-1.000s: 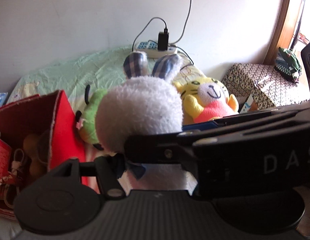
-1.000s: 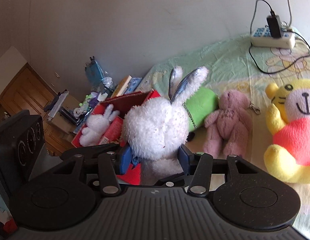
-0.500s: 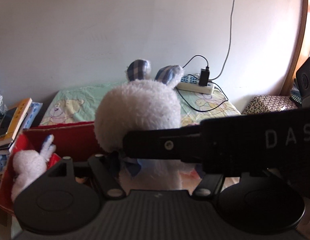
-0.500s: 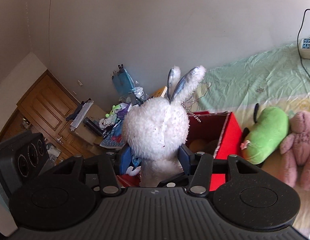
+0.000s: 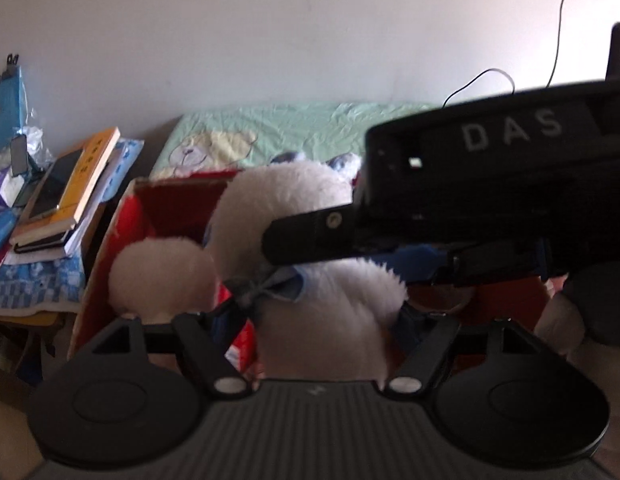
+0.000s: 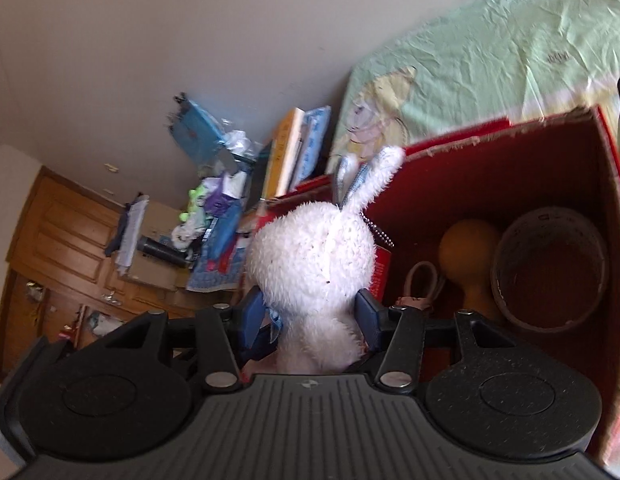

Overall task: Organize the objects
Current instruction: 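Lift the held bunny and carry it toward the red box, then lower the bunny into the red box and open the right gripper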

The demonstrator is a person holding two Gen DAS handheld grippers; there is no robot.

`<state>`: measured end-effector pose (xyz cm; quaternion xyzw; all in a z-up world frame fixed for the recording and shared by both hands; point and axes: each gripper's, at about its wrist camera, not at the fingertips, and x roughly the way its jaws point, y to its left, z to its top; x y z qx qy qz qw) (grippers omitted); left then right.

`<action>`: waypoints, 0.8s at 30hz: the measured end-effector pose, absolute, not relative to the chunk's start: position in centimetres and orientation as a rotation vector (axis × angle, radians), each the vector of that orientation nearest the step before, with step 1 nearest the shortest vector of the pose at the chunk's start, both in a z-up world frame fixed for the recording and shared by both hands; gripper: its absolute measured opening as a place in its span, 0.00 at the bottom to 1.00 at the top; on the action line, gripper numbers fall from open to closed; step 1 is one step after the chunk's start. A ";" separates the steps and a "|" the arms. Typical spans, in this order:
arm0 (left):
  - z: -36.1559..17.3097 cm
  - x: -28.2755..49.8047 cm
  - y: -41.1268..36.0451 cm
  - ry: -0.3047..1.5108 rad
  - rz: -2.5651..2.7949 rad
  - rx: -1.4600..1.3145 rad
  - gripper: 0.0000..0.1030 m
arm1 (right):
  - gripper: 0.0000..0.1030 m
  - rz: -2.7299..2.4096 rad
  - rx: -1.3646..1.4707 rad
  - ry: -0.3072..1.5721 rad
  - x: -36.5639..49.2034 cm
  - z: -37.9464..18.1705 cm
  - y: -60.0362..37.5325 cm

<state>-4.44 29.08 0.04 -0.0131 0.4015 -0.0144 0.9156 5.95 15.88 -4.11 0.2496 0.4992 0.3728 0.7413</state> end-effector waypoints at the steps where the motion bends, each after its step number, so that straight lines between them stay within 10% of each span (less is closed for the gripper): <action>1: -0.4 -4.3 29.6 0.843 -0.030 -0.031 0.75 | 0.51 0.797 0.548 1.110 6.2 -4.5 16.2; 24: -1.8 -4.1 30.2 0.903 -0.141 -0.072 0.82 | 0.46 0.735 0.371 1.180 7.2 -4.9 16.7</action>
